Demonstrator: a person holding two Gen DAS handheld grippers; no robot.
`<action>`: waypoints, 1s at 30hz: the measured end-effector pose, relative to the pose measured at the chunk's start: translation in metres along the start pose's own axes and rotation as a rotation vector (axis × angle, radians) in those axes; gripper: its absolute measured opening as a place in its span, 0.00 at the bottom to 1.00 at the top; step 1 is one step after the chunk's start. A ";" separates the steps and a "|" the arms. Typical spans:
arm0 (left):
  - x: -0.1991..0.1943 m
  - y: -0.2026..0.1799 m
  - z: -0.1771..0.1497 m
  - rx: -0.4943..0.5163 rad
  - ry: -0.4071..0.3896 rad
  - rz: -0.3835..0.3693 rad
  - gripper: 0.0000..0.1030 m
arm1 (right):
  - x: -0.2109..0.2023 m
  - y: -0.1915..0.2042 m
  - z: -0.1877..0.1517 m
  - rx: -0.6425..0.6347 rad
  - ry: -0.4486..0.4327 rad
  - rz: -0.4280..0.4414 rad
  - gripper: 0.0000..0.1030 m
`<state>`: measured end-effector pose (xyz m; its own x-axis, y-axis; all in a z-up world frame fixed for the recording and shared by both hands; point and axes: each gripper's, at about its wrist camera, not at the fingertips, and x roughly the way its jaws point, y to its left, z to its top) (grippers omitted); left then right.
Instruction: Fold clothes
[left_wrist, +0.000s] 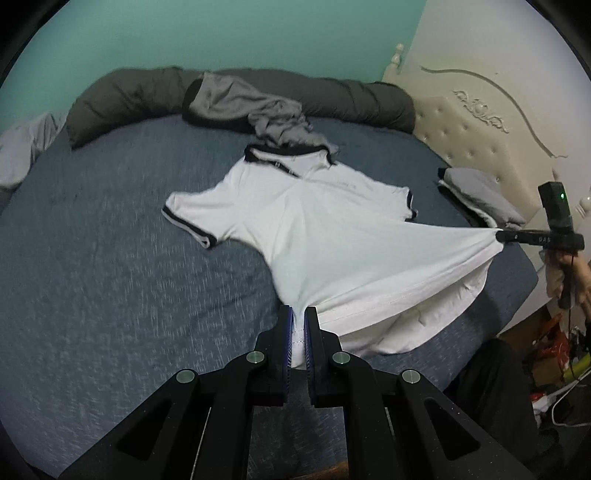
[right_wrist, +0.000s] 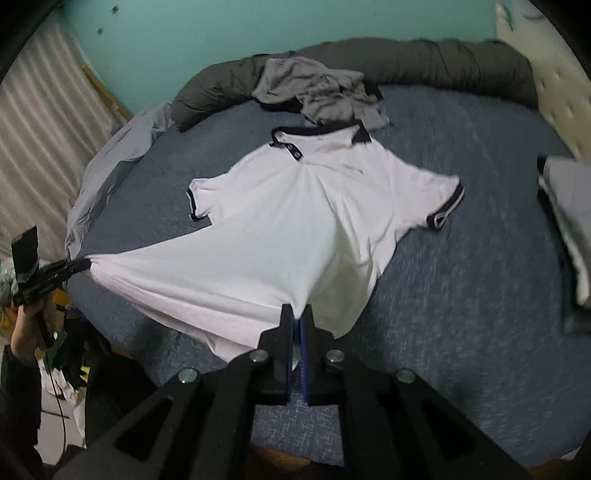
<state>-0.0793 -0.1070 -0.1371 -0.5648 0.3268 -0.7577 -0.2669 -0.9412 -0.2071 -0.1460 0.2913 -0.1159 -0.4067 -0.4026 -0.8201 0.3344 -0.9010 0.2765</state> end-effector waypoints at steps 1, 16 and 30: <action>-0.001 -0.002 0.001 0.003 0.002 0.001 0.06 | -0.001 0.004 0.001 -0.011 0.002 -0.002 0.03; 0.085 0.020 -0.043 -0.074 0.177 0.019 0.06 | 0.110 -0.030 -0.041 0.117 0.106 -0.036 0.03; 0.124 0.042 -0.047 -0.160 0.204 0.036 0.07 | 0.115 -0.051 -0.070 0.082 0.176 -0.069 0.35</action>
<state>-0.1238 -0.1104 -0.2690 -0.3981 0.2838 -0.8723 -0.1134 -0.9589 -0.2603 -0.1508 0.3027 -0.2592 -0.2691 -0.3115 -0.9114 0.2378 -0.9385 0.2505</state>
